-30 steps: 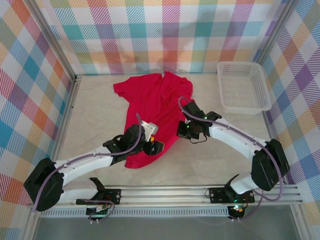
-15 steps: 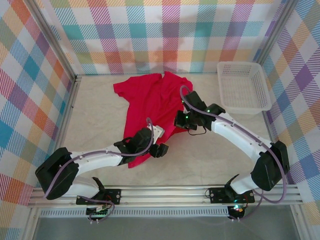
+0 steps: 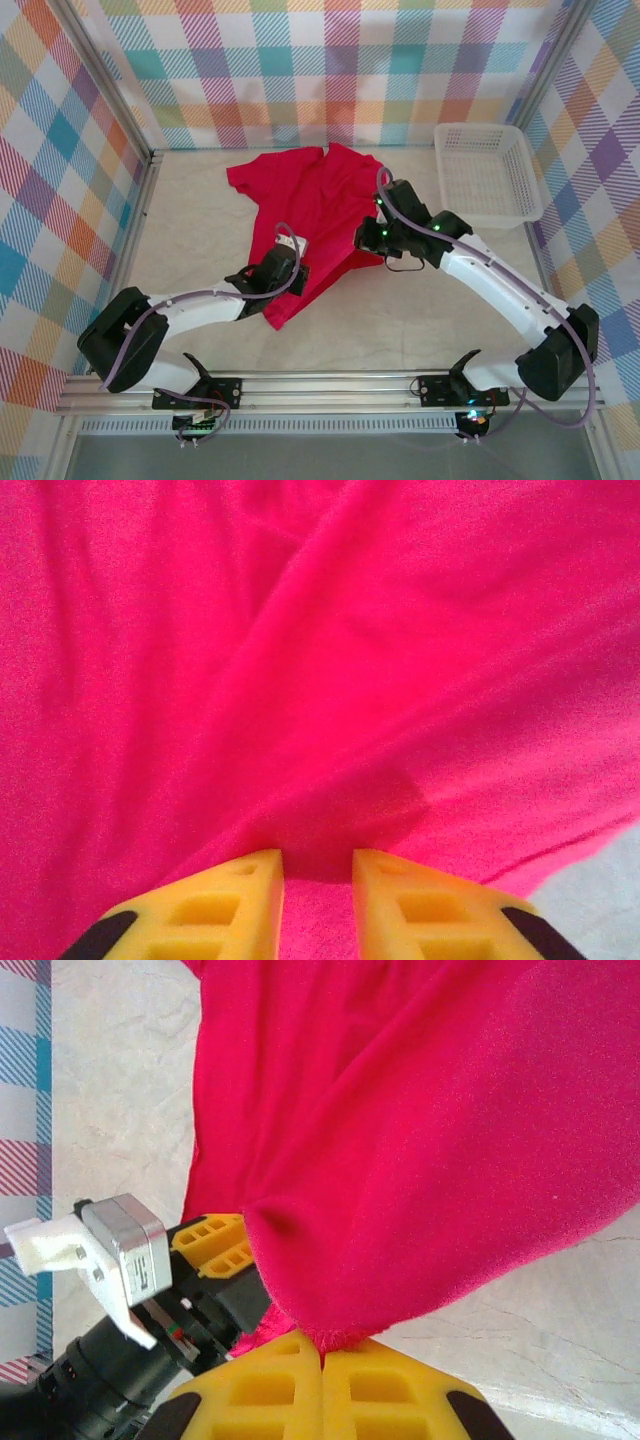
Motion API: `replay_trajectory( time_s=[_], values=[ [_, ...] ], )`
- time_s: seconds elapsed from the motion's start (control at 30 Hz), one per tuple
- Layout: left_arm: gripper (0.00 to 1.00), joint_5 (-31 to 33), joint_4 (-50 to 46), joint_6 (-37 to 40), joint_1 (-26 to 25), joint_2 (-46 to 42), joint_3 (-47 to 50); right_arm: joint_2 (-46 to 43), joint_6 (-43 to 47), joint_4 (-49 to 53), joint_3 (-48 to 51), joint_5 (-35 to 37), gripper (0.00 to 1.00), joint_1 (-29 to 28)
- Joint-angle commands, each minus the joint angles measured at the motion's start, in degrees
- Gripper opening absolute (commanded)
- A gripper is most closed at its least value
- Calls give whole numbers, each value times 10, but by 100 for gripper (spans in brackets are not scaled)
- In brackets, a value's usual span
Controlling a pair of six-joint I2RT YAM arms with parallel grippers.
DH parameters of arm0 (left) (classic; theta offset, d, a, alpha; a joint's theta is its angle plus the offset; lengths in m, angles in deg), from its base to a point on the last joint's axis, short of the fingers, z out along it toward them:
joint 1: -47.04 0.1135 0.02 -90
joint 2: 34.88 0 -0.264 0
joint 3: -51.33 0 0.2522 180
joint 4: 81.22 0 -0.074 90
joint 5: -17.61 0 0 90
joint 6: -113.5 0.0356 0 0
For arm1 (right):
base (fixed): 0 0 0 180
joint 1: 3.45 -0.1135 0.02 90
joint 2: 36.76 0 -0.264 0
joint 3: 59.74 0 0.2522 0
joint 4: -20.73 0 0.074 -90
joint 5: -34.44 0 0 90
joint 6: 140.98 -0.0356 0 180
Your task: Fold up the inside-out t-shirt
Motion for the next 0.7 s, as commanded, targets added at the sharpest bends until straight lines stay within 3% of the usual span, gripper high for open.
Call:
replay_trajectory(
  time_s=[0.0,0.13,0.23,0.3,0.43,0.53,0.67],
  values=[
    [28,0,-15,-17,14,-15,-12,-20,-7,6,-21,10,0,5],
    [60,-82,-7,-14,11,-31,-16,-3,-8,-2,-21,0,0,7],
    [69,-78,34,-22,-12,-46,0,10,-11,-9,-20,-5,0,11],
    [76,-37,100,-32,-41,-49,23,15,-13,-16,-18,-7,0,14],
    [80,95,231,-16,-103,-2,42,23,-16,-25,-19,-10,0,17],
    [81,153,309,19,-126,52,37,28,-17,-26,-22,-17,0,20],
    [82,215,339,56,-140,119,6,29,-18,-26,-26,-24,0,23]
  ],
)
